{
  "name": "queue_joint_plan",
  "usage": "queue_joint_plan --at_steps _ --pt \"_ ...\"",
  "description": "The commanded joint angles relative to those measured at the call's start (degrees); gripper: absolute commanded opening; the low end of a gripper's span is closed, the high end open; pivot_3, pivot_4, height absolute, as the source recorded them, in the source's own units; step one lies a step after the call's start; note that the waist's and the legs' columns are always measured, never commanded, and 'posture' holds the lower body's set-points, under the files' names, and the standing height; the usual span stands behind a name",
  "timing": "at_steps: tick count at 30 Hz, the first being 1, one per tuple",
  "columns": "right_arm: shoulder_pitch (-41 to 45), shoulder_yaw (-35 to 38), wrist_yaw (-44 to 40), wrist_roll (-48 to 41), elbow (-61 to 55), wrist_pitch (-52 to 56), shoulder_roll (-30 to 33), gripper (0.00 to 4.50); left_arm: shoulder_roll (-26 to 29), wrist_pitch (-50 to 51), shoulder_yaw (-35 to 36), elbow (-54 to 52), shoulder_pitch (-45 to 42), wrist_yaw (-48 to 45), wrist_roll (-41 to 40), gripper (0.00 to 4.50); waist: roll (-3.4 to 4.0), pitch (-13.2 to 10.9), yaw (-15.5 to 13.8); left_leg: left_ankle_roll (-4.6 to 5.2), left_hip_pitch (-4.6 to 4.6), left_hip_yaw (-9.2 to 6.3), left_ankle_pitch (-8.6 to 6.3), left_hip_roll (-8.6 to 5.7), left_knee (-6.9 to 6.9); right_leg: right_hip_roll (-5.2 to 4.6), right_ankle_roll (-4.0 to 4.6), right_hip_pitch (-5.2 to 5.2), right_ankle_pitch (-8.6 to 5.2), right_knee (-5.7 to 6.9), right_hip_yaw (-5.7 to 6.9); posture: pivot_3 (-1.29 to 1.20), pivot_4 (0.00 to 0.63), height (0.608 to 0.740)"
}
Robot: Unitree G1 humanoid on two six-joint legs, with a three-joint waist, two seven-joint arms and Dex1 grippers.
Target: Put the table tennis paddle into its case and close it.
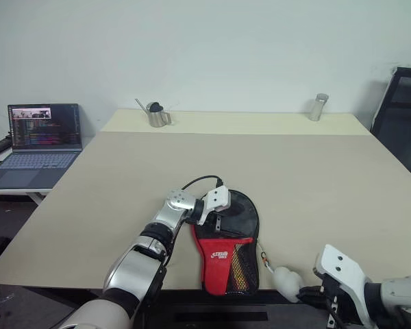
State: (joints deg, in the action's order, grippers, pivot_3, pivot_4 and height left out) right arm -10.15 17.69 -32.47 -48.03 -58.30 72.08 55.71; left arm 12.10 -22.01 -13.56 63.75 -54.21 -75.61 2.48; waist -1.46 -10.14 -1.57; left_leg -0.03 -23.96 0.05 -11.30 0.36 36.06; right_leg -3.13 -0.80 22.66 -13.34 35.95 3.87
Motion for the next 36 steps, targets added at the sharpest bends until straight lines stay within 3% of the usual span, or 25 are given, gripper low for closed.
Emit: queue_joint_plan --at_steps 1,4,8,11,14,24,35,36 --pt "0.40 5.74 -1.10 -4.08 -0.55 1.01 1.08 0.19 -0.64 0.08 -3.41 2.90 2.76 -0.58 4.25 4.50 -0.02 0.01 0.00 0.02 0.01 -0.02 -0.03 0.00 0.00 0.00 0.01 -0.03 0.00 -0.02 0.00 0.00 0.150 0.740" --pt "0.24 9.90 -2.75 -5.49 1.41 1.25 3.00 0.88 -0.48 -0.08 -3.40 2.78 3.11 -0.45 4.32 4.50 0.00 0.03 0.00 0.06 0.04 -0.02 -0.08 0.00 0.00 -0.01 0.01 -0.06 -0.01 -0.03 -0.02 0.00 0.150 0.740" --pt "0.67 12.68 -4.03 -8.24 2.96 0.59 3.94 2.24 -0.31 -0.22 -3.38 2.79 3.26 -0.35 4.36 4.50 -0.03 0.05 0.00 0.07 0.07 -0.03 -0.09 0.01 0.00 -0.01 0.01 -0.10 -0.01 -0.03 -0.03 0.00 0.150 0.740" --pt "2.43 10.84 -3.19 -8.68 3.67 -0.84 3.65 3.31 -0.28 -0.22 -3.30 2.76 3.29 -0.22 4.31 4.50 -0.02 0.06 0.02 0.07 0.08 -0.03 -0.09 0.02 0.00 0.00 0.02 -0.11 -0.01 -0.03 -0.04 0.00 0.150 0.740" --pt "5.68 4.33 0.27 -6.48 4.64 -2.38 1.11 4.44 -0.35 -0.18 -3.22 2.69 3.25 -0.15 4.22 4.50 -0.06 0.08 0.07 0.06 0.11 -0.02 -0.09 0.03 0.00 -0.01 0.04 -0.13 -0.03 -0.04 -0.04 0.00 0.150 0.740" --pt "10.90 -17.36 1.68 14.12 13.85 -16.46 1.62 4.44 -0.49 -0.03 -3.05 2.48 3.06 0.19 4.17 4.50 -0.08 0.15 0.06 0.06 0.09 0.01 -0.12 0.04 0.01 -0.03 0.07 -0.15 -0.04 -0.11 -0.04 0.00 0.150 0.740" --pt "9.18 -23.80 -2.26 22.32 18.82 -21.84 1.25 4.44 0.08 0.17 -2.84 2.19 3.00 0.41 4.07 4.50 -0.10 0.16 0.09 0.07 0.10 0.03 -0.13 0.04 0.02 -0.01 0.05 -0.15 -0.03 -0.09 0.02 0.00 0.150 0.740" --pt "9.14 -24.03 -2.35 22.77 19.06 -22.03 1.12 4.27 0.11 0.15 -2.84 2.21 2.99 0.47 4.09 4.50 -0.09 0.16 0.09 0.07 0.11 0.02 -0.13 0.05 0.02 -0.01 0.05 -0.15 -0.03 -0.09 0.02 0.00 0.150 0.740"
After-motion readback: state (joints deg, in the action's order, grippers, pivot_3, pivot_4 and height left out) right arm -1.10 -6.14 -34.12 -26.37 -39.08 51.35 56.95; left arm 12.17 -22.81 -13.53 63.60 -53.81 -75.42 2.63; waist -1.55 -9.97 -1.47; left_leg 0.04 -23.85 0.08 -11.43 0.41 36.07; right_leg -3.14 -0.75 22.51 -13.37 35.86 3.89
